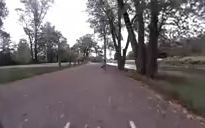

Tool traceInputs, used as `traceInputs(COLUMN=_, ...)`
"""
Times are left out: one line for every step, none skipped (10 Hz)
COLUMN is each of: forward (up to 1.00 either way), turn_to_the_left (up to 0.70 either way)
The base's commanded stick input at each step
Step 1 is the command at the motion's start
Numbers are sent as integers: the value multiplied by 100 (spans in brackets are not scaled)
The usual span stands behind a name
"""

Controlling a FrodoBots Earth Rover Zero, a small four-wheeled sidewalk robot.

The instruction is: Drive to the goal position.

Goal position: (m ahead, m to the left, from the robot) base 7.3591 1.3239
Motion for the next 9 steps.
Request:
traceInputs(forward=70, turn_to_the_left=0)
traceInputs(forward=70, turn_to_the_left=0)
traceInputs(forward=70, turn_to_the_left=0)
traceInputs(forward=70, turn_to_the_left=0)
traceInputs(forward=70, turn_to_the_left=0)
traceInputs(forward=70, turn_to_the_left=0)
traceInputs(forward=70, turn_to_the_left=0)
traceInputs(forward=70, turn_to_the_left=0)
traceInputs(forward=70, turn_to_the_left=0)
